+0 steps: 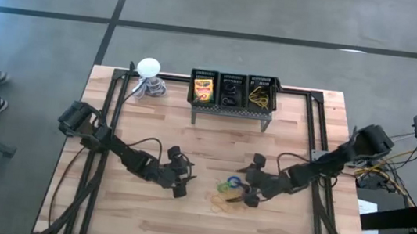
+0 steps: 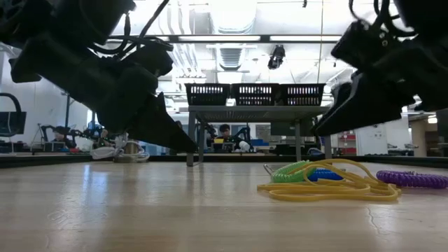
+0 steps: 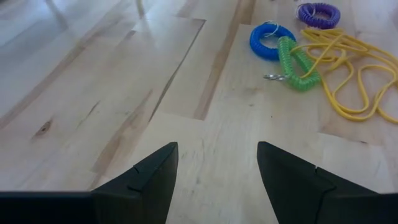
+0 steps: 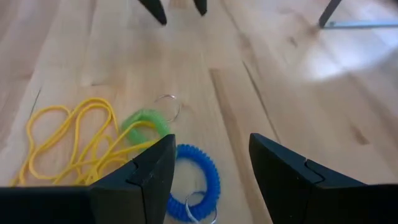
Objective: Pick & Place Office Desk Supplies
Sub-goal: Put the blue spring keychain into the middle black bin on the shelf
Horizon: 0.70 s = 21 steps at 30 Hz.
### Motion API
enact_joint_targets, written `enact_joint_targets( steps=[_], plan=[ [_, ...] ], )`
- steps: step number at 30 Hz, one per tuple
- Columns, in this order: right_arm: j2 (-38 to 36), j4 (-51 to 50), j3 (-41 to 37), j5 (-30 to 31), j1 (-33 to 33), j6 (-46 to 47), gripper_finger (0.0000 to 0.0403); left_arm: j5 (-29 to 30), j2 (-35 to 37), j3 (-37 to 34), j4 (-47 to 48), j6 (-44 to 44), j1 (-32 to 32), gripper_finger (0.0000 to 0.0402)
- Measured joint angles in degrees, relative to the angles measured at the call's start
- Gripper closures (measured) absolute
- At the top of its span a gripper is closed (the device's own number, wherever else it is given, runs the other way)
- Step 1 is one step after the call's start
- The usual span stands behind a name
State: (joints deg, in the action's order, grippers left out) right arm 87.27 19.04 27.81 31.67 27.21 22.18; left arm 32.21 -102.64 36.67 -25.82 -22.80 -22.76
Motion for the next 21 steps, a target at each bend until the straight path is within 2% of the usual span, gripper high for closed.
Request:
enact_joint_targets(
  steps=[6,10,15,21],
  plan=[
    [3.8,-0.2,-0.5,-3.9,-2.8,2.8,0.0202,0.0,0.0,0.0,0.1,0.0,0.0,0.0179],
    [6.6,0.1,-0.6,-8.2,-5.1,4.0,0.0218,0.0,0.0,0.0,0.4,0.0,0.0,0.0179],
    [8.0,0.8,-0.4,-9.4,-5.9,3.0,0.0254,0.0,0.0,-0.4,0.6,0.0,0.0,0.0179],
    [8.0,0.6,-0.4,-9.8,-5.9,-0.2,0.0321,0.0,0.0,-0.5,0.5,0.0,0.0,0.0179]
  ],
)
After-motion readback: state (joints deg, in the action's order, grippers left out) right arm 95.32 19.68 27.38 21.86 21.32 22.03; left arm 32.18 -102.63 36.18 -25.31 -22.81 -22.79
